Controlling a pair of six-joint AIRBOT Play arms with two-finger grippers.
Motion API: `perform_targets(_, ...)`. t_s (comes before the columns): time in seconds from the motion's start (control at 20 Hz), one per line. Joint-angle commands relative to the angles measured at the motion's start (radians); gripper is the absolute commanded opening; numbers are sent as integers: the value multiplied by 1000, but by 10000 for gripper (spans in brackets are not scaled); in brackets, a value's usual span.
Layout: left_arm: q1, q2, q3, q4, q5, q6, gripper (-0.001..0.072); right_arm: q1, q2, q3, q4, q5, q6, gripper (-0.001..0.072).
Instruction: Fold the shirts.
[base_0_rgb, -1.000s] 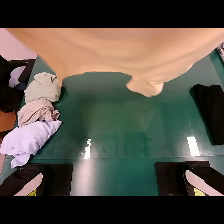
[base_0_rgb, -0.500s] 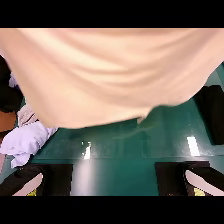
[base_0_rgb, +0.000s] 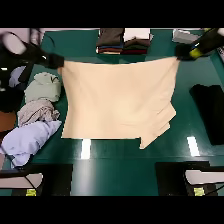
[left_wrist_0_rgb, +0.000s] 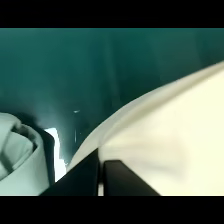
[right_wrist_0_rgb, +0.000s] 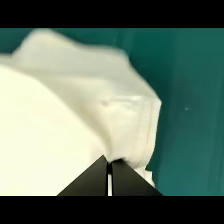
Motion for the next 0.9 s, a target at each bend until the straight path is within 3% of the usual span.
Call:
perform_targets(0.0,1,-135,-25,2,28,0,29,0,-120,-41,53,-32,2,19)
perform_targets(0.05,1,-137,-24,2,26,1,52,-1,-129,-40,69,-52,2,87)
perform_targets(0.1,1,-137,-15,2,18,0,306,-5,-131,-35,77,-74,2,296)
perform_targets(0.15,2,-136,2,5,-9,0,522,-11,-131,-16,77,-80,1,366)
perform_targets(0.2,3,-134,28,9,-57,0,480,-13,-130,14,76,-63,2,366)
perform_targets(0.4,11,-25,10,82,-219,-23,480,-72,-42,3,74,53,-37,366)
perform_targets(0.65,11,217,-339,79,-219,-103,480,-185,209,-406,69,71,-55,377)
perform_targets(0.7,11,261,-405,78,-220,-121,480,-207,253,-504,69,70,-55,493)
perform_targets(0.75,11,304,-468,76,-219,-137,480,-226,288,-592,71,66,-55,542)
perform_targets(0.85,11,369,-561,76,-211,-166,480,-255,340,-752,82,53,-54,550)
